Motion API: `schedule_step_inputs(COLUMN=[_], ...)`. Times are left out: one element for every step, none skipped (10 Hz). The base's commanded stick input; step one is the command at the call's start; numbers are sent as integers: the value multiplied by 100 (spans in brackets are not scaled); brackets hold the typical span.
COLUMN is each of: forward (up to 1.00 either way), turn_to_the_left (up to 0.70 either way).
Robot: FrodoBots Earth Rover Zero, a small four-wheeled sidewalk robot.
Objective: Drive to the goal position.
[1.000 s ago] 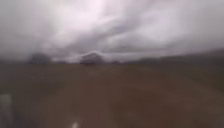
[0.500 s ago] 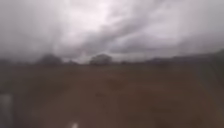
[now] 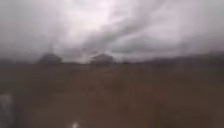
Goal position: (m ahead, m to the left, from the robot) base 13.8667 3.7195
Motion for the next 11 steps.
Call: schedule_step_inputs(forward=[70, 70, 81, 85, 85, 85, 85, 85, 85, 85, 85], turn_to_the_left=[0, 0, 0, 0, 0, 0, 0, 0, 0, 0, 0])
